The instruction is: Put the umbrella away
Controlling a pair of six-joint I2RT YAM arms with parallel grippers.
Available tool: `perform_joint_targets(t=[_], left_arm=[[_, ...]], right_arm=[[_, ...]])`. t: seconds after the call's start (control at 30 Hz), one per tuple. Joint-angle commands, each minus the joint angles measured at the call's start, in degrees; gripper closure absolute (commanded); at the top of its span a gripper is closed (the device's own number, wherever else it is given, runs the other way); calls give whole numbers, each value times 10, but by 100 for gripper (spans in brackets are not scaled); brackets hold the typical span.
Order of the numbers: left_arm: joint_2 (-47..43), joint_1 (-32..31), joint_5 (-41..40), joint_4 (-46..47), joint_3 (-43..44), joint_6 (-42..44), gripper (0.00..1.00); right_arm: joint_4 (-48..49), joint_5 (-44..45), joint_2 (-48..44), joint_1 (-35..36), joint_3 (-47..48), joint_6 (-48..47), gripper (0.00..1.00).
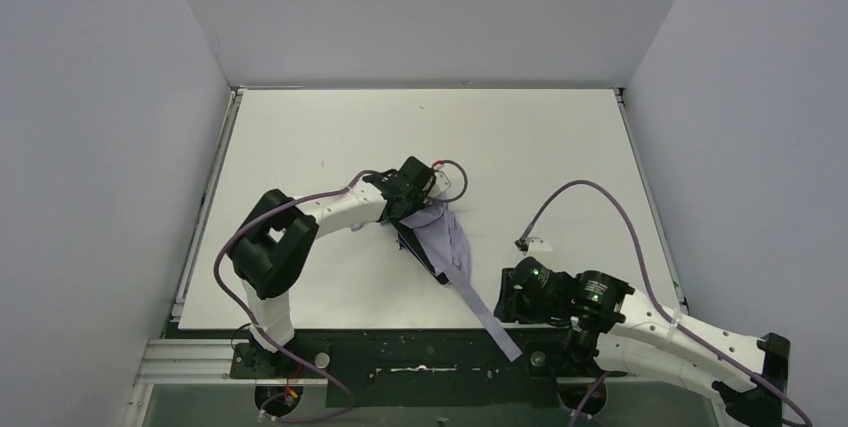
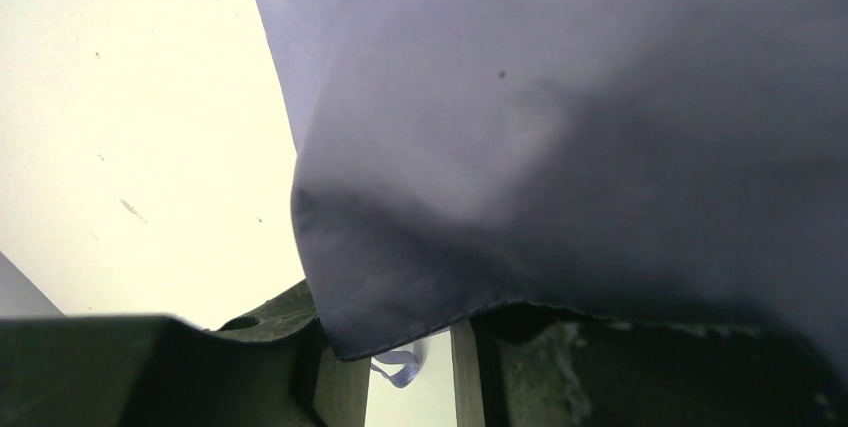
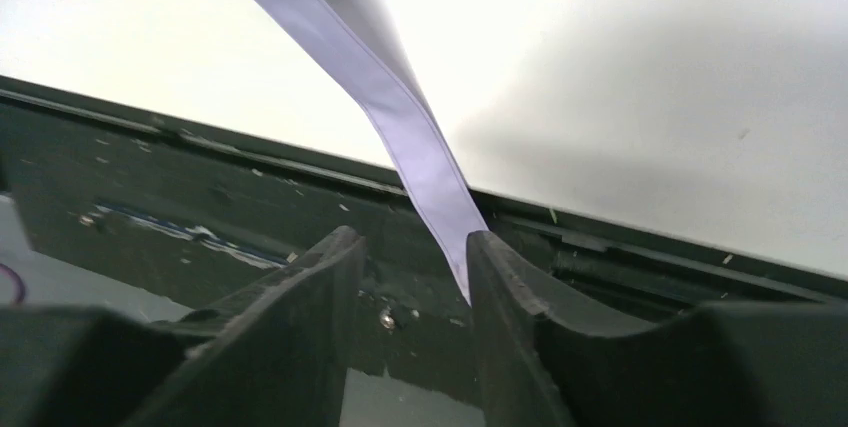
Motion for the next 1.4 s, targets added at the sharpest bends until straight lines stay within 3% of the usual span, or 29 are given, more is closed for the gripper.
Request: perform_joint_targets(t=[0.0,0.13,0.27,0.4,0.5,0.57,0.67,0.73,0.83,0.93,1.13,1.37], left_arm=[[-31,-11,-34,55,-22,19,100],[-44,-26,-39,92,-50,26,100],[-68,-56,-58,148,-98,41,100],[-71,-99,-109,211,-135,74,100],[-67,-137,-155,293,-171,113,100],[-67,-161,-169,363,-205,159,100],[-71,-190,-162,481,-266,238,100],[-76,-201,-147,546,-303,265,100],[-85,-209,-100,573,-333,290,100],[-76,-213,-70,678,-380,354,100],[-45,-220,-72,750,-396,390,100],[-38,-223,-64,759,-404,398,100]], right_arm=[[-12,151,-29,-9,89,-51,51],[61,213,0,-61,127,-111,38],[169,156,78,-195,173,-215,34],[310,8,165,-380,198,-282,32],[471,-117,232,-465,192,-305,31],[528,-191,289,-498,216,-327,30],[471,-338,401,-533,317,-398,27],[446,-391,443,-536,357,-437,27],[420,-456,481,-527,389,-503,24],[310,-534,523,-504,438,-625,18],[129,-527,576,-450,499,-797,14],[84,-521,597,-407,458,-880,10]])
